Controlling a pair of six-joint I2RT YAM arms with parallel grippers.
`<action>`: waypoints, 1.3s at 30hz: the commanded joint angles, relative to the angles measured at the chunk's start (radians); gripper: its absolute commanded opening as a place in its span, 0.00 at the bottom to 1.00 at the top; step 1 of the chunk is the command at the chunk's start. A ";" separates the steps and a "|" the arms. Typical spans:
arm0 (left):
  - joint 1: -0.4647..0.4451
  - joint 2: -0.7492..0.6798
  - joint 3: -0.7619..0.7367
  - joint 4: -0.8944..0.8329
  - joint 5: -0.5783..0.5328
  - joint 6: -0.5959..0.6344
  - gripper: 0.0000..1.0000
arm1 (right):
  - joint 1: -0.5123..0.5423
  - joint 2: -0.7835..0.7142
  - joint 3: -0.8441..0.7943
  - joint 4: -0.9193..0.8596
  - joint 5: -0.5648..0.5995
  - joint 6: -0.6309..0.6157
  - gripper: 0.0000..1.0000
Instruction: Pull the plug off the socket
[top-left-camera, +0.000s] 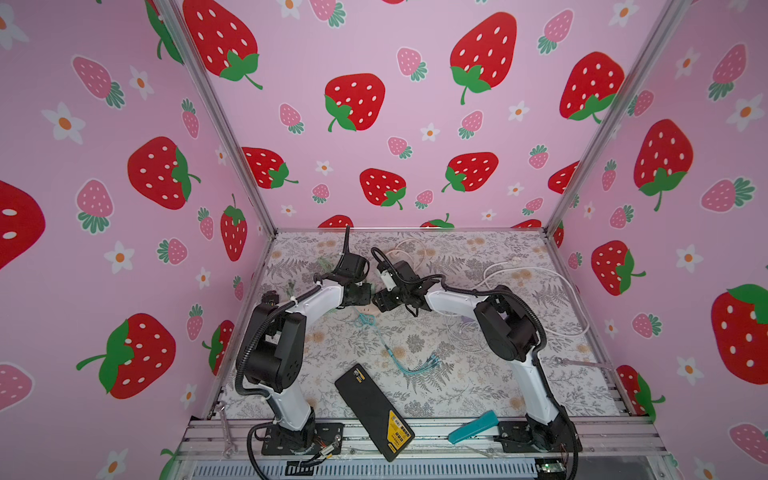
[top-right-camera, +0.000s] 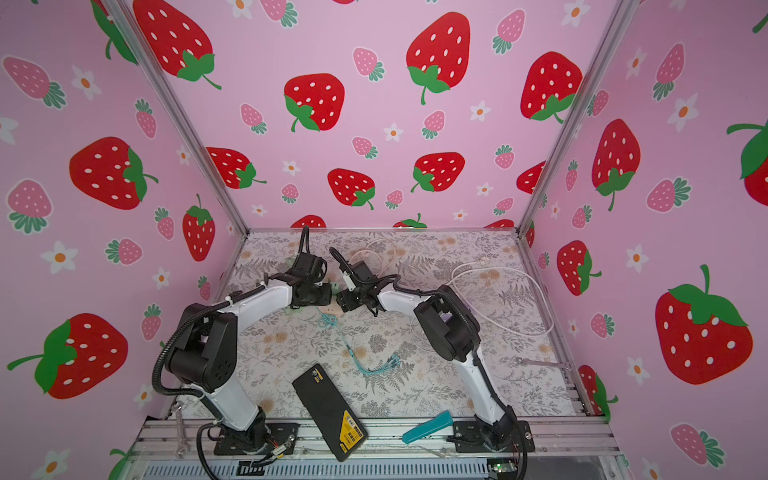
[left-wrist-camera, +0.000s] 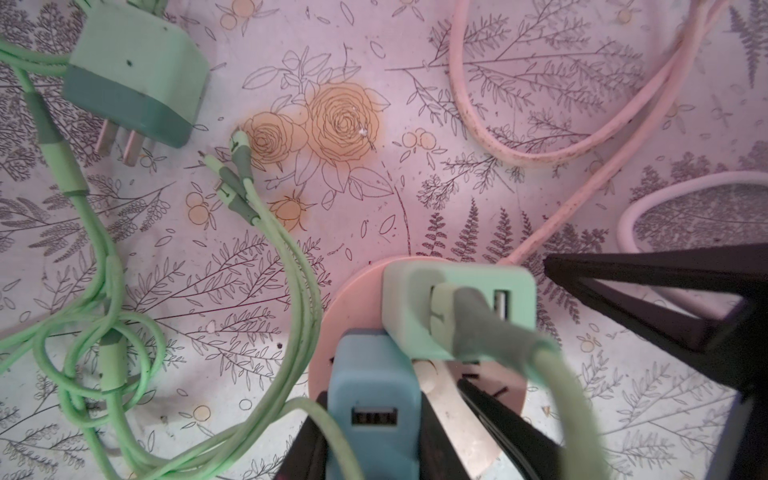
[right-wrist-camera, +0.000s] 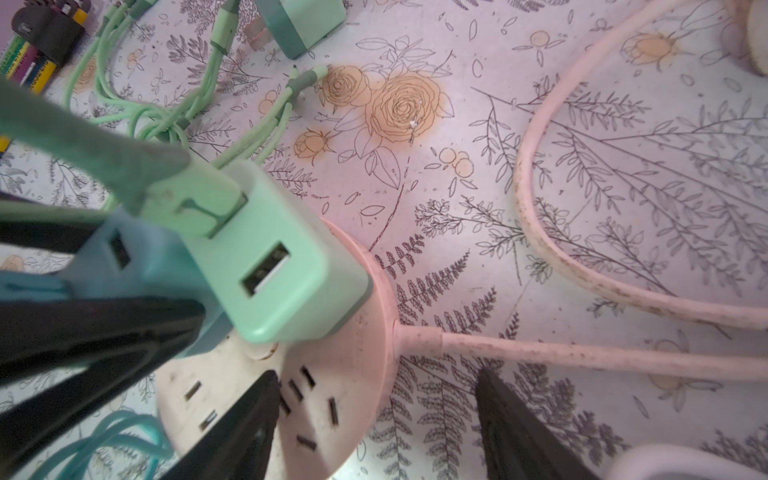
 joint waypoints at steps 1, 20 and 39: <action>0.002 0.014 0.022 -0.010 -0.002 -0.025 0.21 | -0.007 0.124 -0.053 -0.208 0.124 -0.030 0.76; 0.017 -0.052 -0.012 0.005 0.153 -0.071 0.09 | -0.010 0.135 -0.047 -0.249 0.123 -0.049 0.76; -0.107 0.020 0.061 -0.103 -0.159 -0.032 0.07 | -0.011 0.159 -0.018 -0.285 0.108 -0.041 0.76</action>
